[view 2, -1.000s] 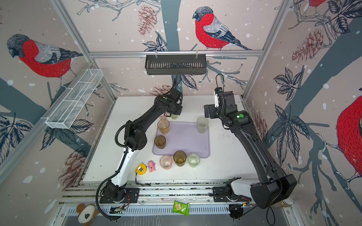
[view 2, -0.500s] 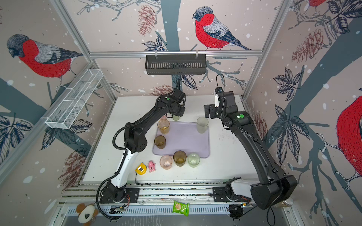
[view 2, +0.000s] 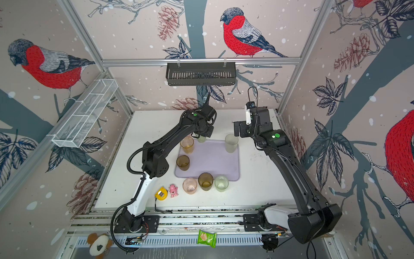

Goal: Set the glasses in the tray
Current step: 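Lift the bright green glass and carry it over the tray edge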

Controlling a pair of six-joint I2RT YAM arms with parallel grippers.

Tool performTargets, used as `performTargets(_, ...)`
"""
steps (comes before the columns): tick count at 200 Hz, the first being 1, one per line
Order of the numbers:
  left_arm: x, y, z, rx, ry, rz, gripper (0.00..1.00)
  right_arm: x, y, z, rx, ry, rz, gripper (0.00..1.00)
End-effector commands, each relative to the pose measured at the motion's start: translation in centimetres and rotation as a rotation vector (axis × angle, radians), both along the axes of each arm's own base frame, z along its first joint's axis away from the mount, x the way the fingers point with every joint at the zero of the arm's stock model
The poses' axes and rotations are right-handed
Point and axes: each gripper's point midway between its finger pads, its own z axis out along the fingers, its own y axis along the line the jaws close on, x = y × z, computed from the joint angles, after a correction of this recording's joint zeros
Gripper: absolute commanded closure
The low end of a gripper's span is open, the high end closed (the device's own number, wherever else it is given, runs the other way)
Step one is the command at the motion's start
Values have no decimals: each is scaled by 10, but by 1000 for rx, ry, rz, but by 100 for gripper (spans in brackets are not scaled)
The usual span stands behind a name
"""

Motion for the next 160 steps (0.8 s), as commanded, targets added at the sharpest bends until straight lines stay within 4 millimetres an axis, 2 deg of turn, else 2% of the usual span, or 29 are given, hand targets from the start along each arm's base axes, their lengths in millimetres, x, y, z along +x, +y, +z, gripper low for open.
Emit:
performTargets(1, -13, 5, 0, 14, 43, 24, 100, 2, 0, 7, 18, -30, -7, 0)
performTargets(81, -26, 2, -13, 28, 78, 30, 100, 1, 1, 6, 19, -33, -4, 0)
performTargets(160, -31, -4, -23, 31, 93, 32, 100, 2, 0, 6, 13, -34, -6, 0)
